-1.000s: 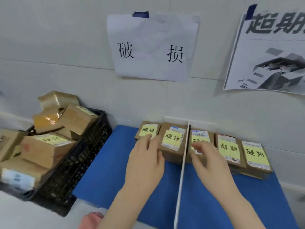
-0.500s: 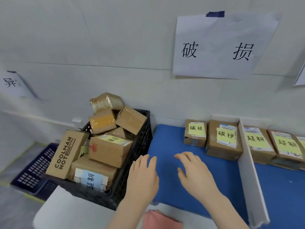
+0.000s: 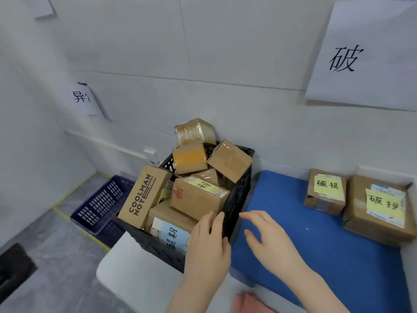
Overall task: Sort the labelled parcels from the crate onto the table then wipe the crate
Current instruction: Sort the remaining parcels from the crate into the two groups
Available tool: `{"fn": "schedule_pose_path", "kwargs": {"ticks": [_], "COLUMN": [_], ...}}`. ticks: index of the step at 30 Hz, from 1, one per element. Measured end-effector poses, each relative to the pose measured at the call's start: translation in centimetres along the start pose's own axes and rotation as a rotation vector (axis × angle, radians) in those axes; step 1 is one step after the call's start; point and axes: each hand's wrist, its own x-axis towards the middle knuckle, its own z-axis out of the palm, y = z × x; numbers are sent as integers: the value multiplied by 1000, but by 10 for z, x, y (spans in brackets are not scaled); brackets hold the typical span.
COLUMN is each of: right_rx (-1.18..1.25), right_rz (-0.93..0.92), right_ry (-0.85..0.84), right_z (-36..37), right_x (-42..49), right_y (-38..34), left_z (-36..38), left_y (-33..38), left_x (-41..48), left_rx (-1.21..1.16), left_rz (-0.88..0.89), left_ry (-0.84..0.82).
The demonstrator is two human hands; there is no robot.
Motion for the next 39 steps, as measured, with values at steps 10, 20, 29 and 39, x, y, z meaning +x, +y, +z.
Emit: {"fn": "schedule_pose_path", "kwargs": {"ticks": [10, 20, 29, 39], "right_rx": [78, 50, 82, 202], "right_rz": [120, 40, 17, -114], "right_ry": [137, -46, -152, -82], "right_z": [45, 64, 47, 53], "right_x": [126, 151, 152, 135], "right_y": [-29, -33, -31, -44], "left_z": [0, -8, -14, -28], "left_y": [-48, -78, -81, -77], "left_x": [91, 79, 74, 61], "left_rx": [257, 134, 114, -309], "left_rz": [-28, 46, 69, -143], "left_ry": [61, 52, 95, 126]}}
